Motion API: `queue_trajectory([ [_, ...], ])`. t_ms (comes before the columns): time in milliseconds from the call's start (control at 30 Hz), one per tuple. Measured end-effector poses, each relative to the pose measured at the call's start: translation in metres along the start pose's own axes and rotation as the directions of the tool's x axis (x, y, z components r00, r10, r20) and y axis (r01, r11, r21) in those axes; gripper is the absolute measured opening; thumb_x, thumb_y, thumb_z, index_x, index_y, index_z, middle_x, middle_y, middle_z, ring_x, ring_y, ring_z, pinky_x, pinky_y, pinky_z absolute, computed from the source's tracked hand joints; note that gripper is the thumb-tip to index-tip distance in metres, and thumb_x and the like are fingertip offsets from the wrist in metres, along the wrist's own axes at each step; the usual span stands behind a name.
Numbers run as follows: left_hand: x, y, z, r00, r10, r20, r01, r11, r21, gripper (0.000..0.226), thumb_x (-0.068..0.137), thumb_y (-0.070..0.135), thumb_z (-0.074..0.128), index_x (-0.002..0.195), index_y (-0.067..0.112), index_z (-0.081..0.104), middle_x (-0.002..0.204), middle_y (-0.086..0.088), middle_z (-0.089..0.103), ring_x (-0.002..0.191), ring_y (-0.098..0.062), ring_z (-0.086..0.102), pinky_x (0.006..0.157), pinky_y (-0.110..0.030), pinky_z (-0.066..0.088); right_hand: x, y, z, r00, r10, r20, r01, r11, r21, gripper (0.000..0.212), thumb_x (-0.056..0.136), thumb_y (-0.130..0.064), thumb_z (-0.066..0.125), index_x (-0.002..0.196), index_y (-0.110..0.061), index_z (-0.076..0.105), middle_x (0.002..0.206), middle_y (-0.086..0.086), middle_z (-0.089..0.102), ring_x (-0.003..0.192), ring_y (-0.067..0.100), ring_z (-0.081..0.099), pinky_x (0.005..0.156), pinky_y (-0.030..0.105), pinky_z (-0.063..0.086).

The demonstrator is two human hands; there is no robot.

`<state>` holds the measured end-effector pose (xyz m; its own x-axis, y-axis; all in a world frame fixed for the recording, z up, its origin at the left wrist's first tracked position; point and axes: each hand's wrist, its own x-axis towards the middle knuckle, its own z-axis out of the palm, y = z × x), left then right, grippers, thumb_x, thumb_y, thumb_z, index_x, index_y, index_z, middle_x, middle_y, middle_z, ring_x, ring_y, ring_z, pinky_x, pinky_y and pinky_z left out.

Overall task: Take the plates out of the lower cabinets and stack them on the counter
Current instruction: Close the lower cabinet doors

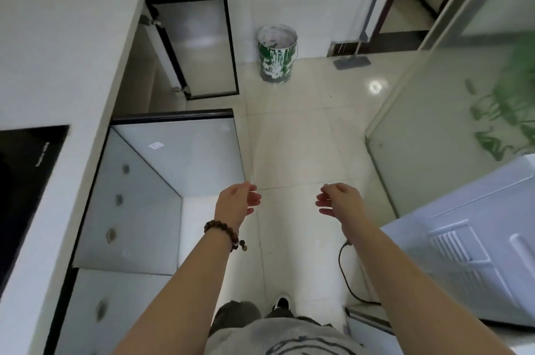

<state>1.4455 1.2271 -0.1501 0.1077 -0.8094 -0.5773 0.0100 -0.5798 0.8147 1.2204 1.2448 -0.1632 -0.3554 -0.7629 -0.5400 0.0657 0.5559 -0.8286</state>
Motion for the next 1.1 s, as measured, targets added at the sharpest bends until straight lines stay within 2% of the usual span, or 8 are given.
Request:
queue_trajectory([
  [300, 0.103, 0.068, 0.045, 1.0, 0.014, 0.011, -0.014, 1.0, 0.015, 0.029, 0.096, 0.027, 0.046, 0.091, 0.009, 0.068, 0.082, -0.007, 0.073, 0.077, -0.017, 0.068, 0.076, -0.032, 0.053, 0.101, -0.051, 0.02, 0.998, 0.054, 0.022, -0.054, 0.998, 0.016, 0.013, 0.089, -0.016, 0.057, 0.085, -0.007, 0.065, 0.076, 0.008, 0.067, 0.067, 0.019, 0.067, 0.063, 0.032, 0.055],
  [667, 0.279, 0.201, 0.092, 1.0, 0.027, 0.01, -0.027, 1.0, 0.004, 0.029, 0.097, 0.026, 0.045, 0.094, 0.007, 0.067, 0.081, -0.007, 0.071, 0.077, -0.018, 0.066, 0.08, -0.035, 0.052, 0.272, -0.194, 0.069, 1.0, -0.018, -0.002, 0.018, 1.0, 0.009, 0.012, 0.089, -0.016, 0.056, 0.084, -0.008, 0.064, 0.078, 0.008, 0.067, 0.068, 0.019, 0.068, 0.064, 0.031, 0.056],
  [867, 0.334, 0.253, 0.123, 0.999, 0.037, 0.01, -0.037, 0.999, 0.002, 0.03, 0.098, 0.025, 0.043, 0.093, 0.007, 0.066, 0.081, -0.008, 0.07, 0.077, -0.017, 0.066, 0.081, -0.036, 0.052, 0.33, -0.244, 0.091, 0.998, 0.01, 0.056, -0.01, 1.0, 0.0, 0.013, 0.089, -0.014, 0.055, 0.091, -0.005, 0.064, 0.079, 0.008, 0.066, 0.069, 0.019, 0.067, 0.068, 0.034, 0.057],
  [967, 0.361, 0.271, 0.136, 0.999, 0.023, -0.03, -0.024, 0.999, -0.022, 0.029, 0.098, 0.025, 0.043, 0.095, 0.007, 0.065, 0.084, -0.009, 0.07, 0.079, -0.018, 0.066, 0.081, -0.036, 0.052, 0.37, -0.269, 0.092, 0.997, 0.011, 0.074, -0.008, 0.999, -0.031, 0.015, 0.09, -0.013, 0.055, 0.095, -0.003, 0.064, 0.079, 0.009, 0.066, 0.068, 0.019, 0.066, 0.065, 0.032, 0.057],
  [1100, 0.405, 0.294, 0.159, 0.993, -0.003, -0.119, -0.007, 0.996, -0.084, 0.028, 0.098, 0.023, 0.044, 0.094, 0.006, 0.065, 0.085, -0.009, 0.07, 0.081, -0.02, 0.066, 0.082, -0.037, 0.052, 0.436, -0.303, 0.098, 0.988, 0.003, 0.156, 0.013, 0.995, -0.102, 0.012, 0.091, -0.013, 0.054, 0.091, -0.006, 0.064, 0.079, 0.009, 0.066, 0.068, 0.019, 0.066, 0.064, 0.03, 0.057],
])
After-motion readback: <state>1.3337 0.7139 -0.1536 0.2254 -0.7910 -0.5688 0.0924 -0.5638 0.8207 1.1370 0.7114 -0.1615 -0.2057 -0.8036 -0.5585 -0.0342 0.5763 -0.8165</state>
